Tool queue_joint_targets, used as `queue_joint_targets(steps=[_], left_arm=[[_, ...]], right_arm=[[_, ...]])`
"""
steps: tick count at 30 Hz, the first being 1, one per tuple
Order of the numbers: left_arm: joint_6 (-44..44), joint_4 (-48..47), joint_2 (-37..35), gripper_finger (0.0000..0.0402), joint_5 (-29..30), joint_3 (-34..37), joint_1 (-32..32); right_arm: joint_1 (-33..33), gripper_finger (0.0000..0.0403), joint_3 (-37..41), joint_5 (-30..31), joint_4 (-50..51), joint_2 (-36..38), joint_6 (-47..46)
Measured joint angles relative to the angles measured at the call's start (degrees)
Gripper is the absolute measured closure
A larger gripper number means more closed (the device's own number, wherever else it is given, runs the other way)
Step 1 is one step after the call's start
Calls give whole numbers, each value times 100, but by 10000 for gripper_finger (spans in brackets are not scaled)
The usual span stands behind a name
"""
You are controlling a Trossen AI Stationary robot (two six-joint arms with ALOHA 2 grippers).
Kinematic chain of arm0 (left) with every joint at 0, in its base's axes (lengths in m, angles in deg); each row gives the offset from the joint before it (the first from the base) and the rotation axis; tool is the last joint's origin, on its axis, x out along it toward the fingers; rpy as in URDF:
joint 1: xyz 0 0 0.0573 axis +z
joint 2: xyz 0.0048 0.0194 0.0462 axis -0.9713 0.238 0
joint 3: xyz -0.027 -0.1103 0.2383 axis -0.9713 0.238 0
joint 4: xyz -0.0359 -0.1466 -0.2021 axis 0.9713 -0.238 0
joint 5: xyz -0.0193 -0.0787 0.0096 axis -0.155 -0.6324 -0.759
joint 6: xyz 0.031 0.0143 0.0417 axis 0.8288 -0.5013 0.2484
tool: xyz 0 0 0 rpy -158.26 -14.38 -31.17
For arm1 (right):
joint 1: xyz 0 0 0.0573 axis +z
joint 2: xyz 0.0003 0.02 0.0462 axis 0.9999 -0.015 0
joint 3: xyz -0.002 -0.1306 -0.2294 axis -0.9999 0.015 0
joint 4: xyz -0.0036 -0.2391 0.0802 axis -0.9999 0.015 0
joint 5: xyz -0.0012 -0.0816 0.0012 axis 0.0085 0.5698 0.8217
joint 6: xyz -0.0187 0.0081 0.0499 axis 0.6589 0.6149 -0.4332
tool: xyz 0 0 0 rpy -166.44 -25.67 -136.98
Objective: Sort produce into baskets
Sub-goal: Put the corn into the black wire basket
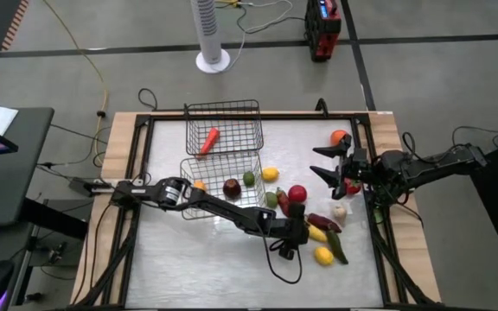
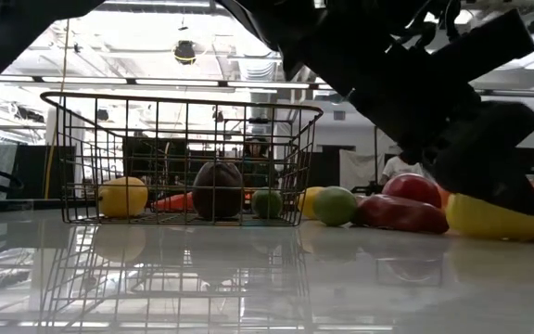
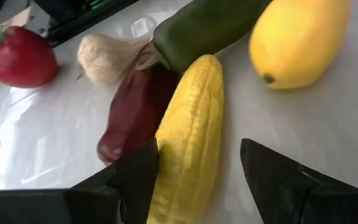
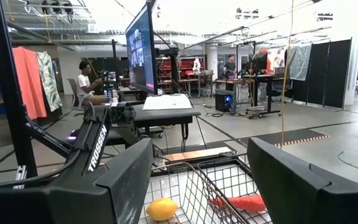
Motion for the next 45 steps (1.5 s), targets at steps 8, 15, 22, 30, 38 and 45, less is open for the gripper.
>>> queue_joint_targets(steps=[8,15,22,30,38,45], left_arm=[[39,-159,14,185,78,-215,-13],[107,-290,16,155,74,-289,-13],[-31,-652,15,108,-3,-289,-5],[-396,-1109,14,117,-531,-289,225],[-561,-972,14,176,-769,-289,328],[-491,-1045,-42,243,-725,-289,328]], right_arm=[[0,111,0,2,46,0,0],[0,111,0,2,44,0,-2],[0,111,0,0,42,0,-13],[0,111,0,1,24,0,-17],[0,111,0,0,28,0,-11],[-1,111,0,0,39,0,4]])
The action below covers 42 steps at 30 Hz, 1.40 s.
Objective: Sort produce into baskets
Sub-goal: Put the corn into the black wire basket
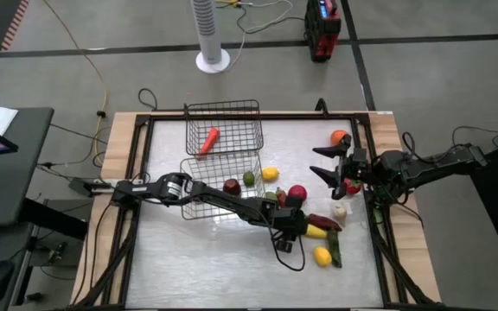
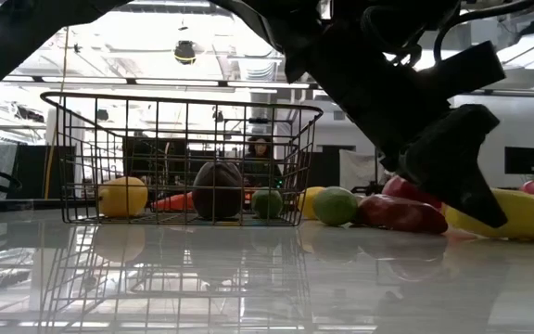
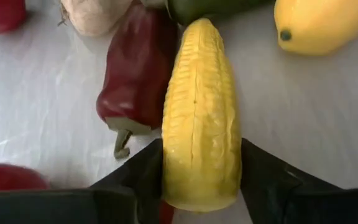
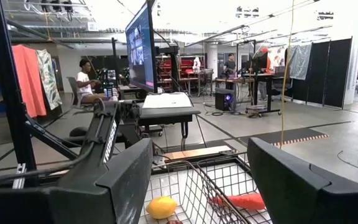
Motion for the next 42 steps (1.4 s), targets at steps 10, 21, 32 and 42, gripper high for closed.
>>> queue_joint_targets(steps=[10,21,32,42], left_arm=[[88,-897,-423,249,368,-634,122],[269,-2288,-1191,248,671,-968,751],[-197,-2863,-2516,247,756,92,1744],[-593,-1198,-4166,246,1948,2923,2568]], right_arm=[[-1,111,-2,1,49,4,-2],[1,111,-2,4,214,37,-24],[3,111,-2,8,463,208,-70],[1,111,-2,15,468,205,-119]])
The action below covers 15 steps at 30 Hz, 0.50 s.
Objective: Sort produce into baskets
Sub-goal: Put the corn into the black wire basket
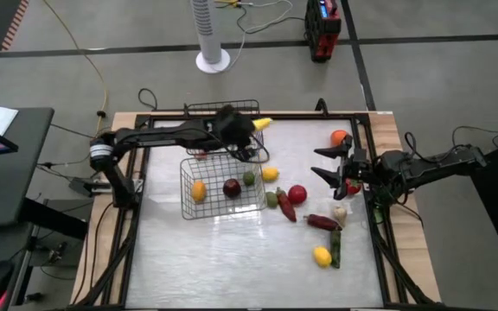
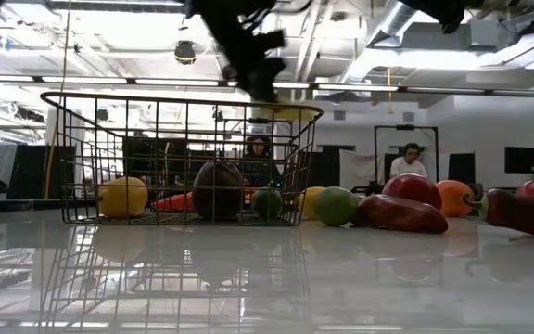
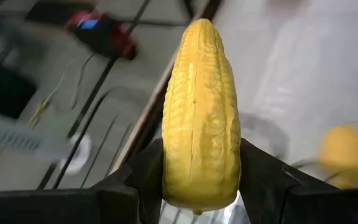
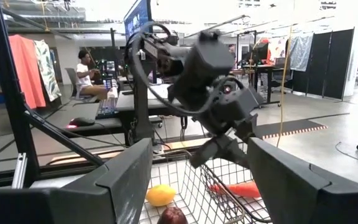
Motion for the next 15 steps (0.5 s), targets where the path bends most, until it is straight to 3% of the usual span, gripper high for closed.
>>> queue_joint_targets(steps=[5,15], left_arm=[[-319,0,-384,226,35,811,339],[-250,57,-692,142,52,907,327]], right_arm=[[-4,111,0,7,-42,-13,-21],[-22,111,0,9,-35,-17,-59]])
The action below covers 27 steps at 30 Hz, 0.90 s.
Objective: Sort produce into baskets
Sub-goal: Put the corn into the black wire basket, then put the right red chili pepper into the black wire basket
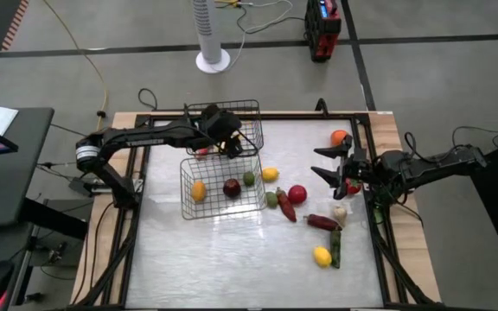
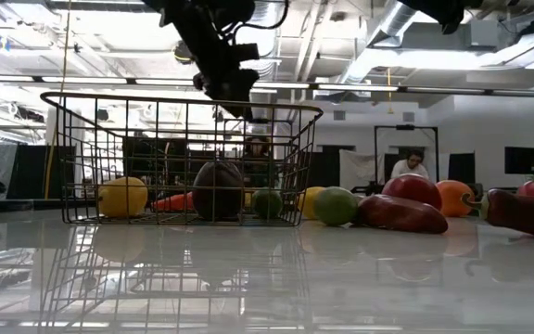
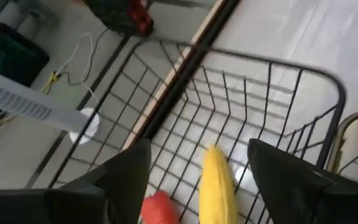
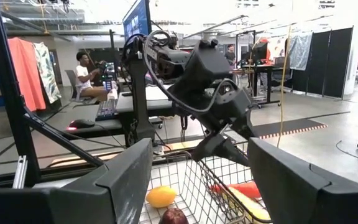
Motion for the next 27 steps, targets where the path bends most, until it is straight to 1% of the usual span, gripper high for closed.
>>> queue_joint_targets(steps=[2,6,7,9,13,19,21,25,27], left_arm=[[-1,70,-1,134,-219,-4,-39],[-71,387,59,130,-1422,-4,-262],[-111,489,92,130,-1620,-4,-362],[-158,622,120,130,-1717,0,-604],[-6,1041,111,130,-1532,-4,-1219],[-2,1306,113,129,-1315,-4,-2080],[77,1300,113,129,-1030,-4,-2372],[540,1312,113,129,-39,-4,-2977],[817,1566,113,129,254,77,-3253]], right_arm=[[0,111,0,0,2,0,1],[0,111,0,0,2,0,0],[0,111,0,0,2,0,-1],[0,111,0,0,2,0,0],[0,111,0,0,-1,0,-1],[-18,111,0,55,69,-104,-188],[-70,111,0,163,114,-242,-191],[-314,111,-4,133,217,-613,-194],[-462,111,-144,125,446,-783,-240]])
